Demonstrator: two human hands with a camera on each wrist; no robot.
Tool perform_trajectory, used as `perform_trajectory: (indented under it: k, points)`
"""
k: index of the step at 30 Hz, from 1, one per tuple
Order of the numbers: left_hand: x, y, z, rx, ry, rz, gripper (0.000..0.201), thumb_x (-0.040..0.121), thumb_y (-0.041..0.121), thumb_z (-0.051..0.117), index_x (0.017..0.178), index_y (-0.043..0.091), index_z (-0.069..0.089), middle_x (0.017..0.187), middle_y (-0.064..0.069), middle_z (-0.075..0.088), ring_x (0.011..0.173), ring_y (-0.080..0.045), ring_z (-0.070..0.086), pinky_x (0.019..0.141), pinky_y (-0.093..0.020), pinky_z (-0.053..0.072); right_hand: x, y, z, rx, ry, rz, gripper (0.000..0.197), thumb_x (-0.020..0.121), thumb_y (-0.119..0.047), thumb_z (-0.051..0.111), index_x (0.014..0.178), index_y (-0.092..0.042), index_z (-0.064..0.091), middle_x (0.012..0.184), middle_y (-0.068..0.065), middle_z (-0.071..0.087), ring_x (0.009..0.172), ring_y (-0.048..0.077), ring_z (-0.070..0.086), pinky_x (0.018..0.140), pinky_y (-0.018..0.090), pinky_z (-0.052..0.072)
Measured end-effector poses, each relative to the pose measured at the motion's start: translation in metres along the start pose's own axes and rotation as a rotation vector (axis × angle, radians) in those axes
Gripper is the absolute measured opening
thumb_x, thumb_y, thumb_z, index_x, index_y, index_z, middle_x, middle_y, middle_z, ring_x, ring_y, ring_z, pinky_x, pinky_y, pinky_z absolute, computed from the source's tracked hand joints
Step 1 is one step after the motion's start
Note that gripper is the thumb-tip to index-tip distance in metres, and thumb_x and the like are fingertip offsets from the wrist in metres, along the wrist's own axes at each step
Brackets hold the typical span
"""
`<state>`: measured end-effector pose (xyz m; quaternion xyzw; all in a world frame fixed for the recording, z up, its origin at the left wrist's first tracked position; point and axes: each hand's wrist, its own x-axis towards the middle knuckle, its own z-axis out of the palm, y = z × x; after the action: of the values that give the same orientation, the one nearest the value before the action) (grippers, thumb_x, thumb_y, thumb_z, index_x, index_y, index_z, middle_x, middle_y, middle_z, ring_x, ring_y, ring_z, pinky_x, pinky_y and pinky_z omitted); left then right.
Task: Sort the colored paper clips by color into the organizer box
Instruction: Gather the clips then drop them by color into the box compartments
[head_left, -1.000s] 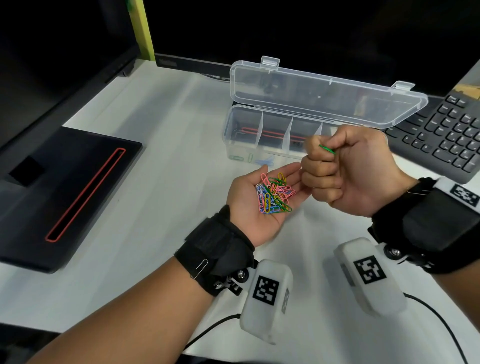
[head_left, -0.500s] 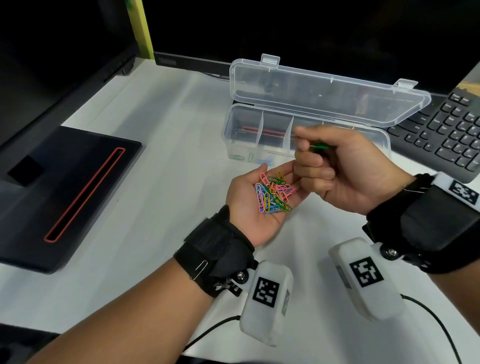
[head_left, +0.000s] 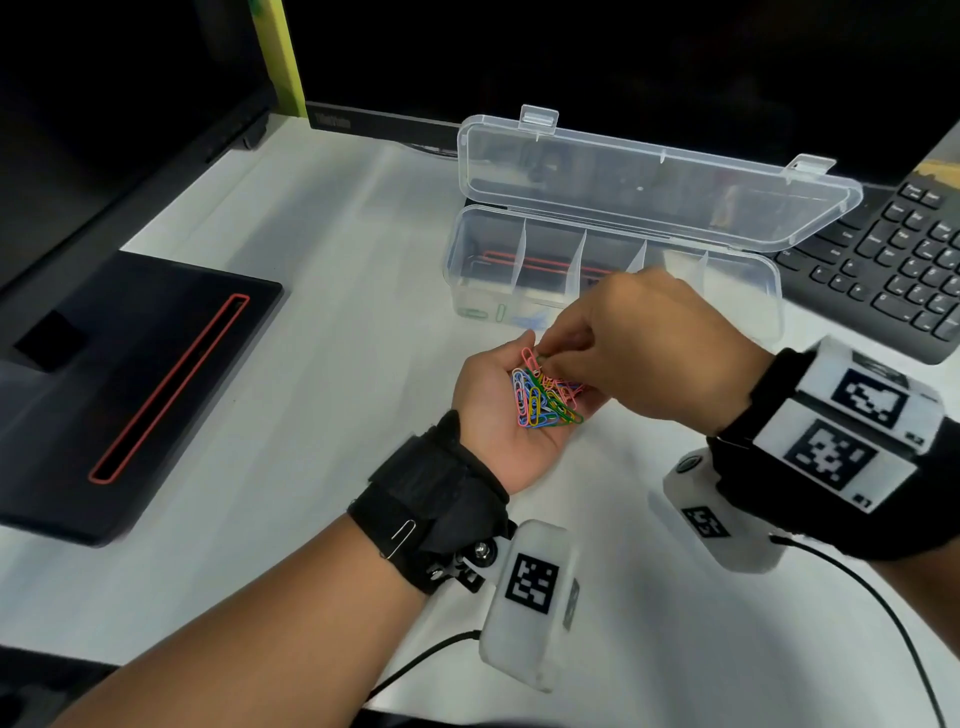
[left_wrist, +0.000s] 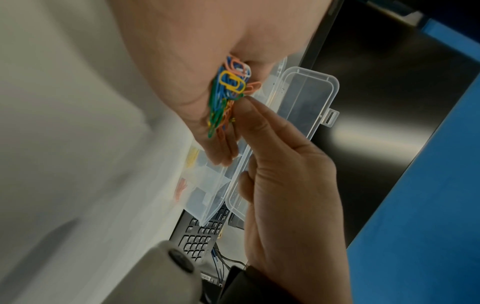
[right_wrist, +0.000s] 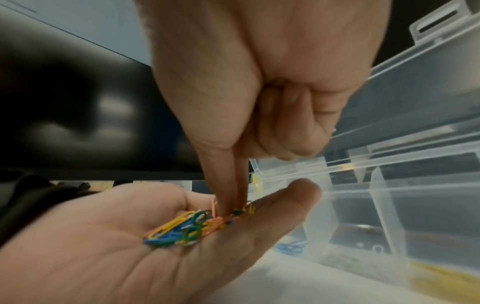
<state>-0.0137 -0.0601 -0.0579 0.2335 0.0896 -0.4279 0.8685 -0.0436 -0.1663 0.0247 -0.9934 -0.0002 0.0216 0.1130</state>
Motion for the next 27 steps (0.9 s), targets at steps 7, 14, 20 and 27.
perform_trajectory:
  k: [7,14,20,27]
  points:
    - [0.001,0.0,0.0,0.002,0.03,0.005,0.047,0.101,0.021,0.031,0.073,0.005,0.065,0.064,-0.01,0.066,0.054,-0.021,0.066,0.052,-0.026,0.055,0.001,0.001,0.011,-0.013,0.073,-0.008,0.014,0.088,-0.028,0.056,0.088,-0.025,0.07,0.081,-0.003,0.07,0.079,0.023,0.063,0.075,0.036,0.051]
    - [0.002,0.001,0.001,-0.04,-0.005,0.021,0.05,0.1,0.026,0.028,0.099,-0.008,0.065,0.095,-0.024,0.07,0.081,-0.032,0.072,0.082,-0.044,0.055,-0.001,0.011,0.0,0.902,0.092,0.273,0.025,0.09,-0.014,0.048,0.066,-0.017,0.048,0.051,-0.009,0.047,0.045,0.011,0.041,0.042,0.024,0.035]
    - [0.0,0.004,0.001,-0.035,0.014,0.067,0.046,0.102,0.026,0.028,0.106,-0.005,0.061,0.097,-0.021,0.071,0.088,-0.028,0.069,0.076,-0.035,0.058,-0.016,0.019,-0.001,1.719,-0.102,0.448,0.006,0.065,-0.02,0.034,0.06,-0.018,0.032,0.06,-0.002,0.017,0.051,0.014,0.009,0.043,0.022,0.007]
    - [0.001,0.004,-0.001,-0.097,0.006,0.147,0.047,0.102,0.025,0.027,0.111,-0.009,0.059,0.106,-0.026,0.068,0.089,-0.034,0.071,0.086,-0.042,0.055,-0.019,0.017,0.007,1.335,0.004,0.512,0.048,0.095,-0.041,0.049,0.055,-0.017,0.039,0.052,-0.003,0.023,0.046,0.014,0.013,0.042,0.022,0.011]
